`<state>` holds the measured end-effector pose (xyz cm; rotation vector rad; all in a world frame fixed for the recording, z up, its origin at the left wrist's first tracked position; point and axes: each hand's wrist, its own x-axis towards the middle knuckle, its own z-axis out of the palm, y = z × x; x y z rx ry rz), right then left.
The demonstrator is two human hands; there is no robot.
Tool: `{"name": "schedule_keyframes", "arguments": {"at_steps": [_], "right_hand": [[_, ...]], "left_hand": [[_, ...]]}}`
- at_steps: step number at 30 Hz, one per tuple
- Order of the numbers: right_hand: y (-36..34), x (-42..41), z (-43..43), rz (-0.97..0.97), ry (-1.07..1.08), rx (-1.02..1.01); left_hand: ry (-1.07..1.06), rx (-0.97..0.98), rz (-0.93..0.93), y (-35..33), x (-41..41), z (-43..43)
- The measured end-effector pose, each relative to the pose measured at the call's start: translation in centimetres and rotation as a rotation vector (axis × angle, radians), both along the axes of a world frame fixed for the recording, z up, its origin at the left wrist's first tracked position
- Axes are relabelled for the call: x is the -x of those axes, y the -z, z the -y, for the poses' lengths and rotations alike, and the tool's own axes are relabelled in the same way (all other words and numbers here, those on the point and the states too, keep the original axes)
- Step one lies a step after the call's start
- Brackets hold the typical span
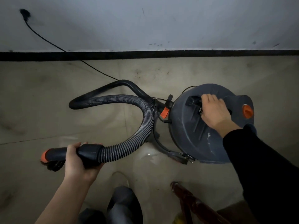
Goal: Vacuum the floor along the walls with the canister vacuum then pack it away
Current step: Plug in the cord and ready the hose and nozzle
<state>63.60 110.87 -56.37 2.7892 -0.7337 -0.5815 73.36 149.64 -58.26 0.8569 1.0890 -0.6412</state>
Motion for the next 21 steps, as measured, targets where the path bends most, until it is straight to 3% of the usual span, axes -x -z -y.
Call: {"name": "schedule_keyframes", "arguments": {"at_steps": [2,4,6,8,10,12,14,16,21], "right_hand": [[-0.8,-1.1,-0.8,-0.032,0.111,-0.008],[-1.9,-2.8,-3.8,0.055,0.117,-0.118],[-2.8,-5.2,-9.0,0.233,-0.045,-0.344],[-3.7,-7.8,-15.8,0.270,-0.192,-0.669],[-3.8,-10.4,-22.8,0.118,-0.145,-1.026],[-2.7,-12.6,-29.3,-0.169,-0.100,-1.214],[-0.8,-13.8,-35.0,-0.440,-0.162,-1.242],[2.0,-13.9,-39.4,-0.594,-0.266,-1.209],[9.8,-12.4,-46.8,-0.683,-0.456,-1.102]], "left_hand": [[-0.020,0.021,-0.011,0.2,0.1,-0.1],[-0.042,0.037,-0.024,0.1,0.3,-0.8],[-0.084,0.077,-0.028,-0.1,0.6,-2.0],[-0.160,0.099,-0.023,-0.2,0.8,-3.6],[-0.229,0.089,-0.019,-0.7,0.7,-5.3],[-0.288,0.067,-0.005,-0.2,0.8,-7.8],[-0.304,0.017,0.009,1.4,1.1,-11.0],[-0.277,-0.077,0.012,3.5,1.5,-14.4],[-0.282,-0.170,-0.017,8.6,2.7,-20.9]]}}
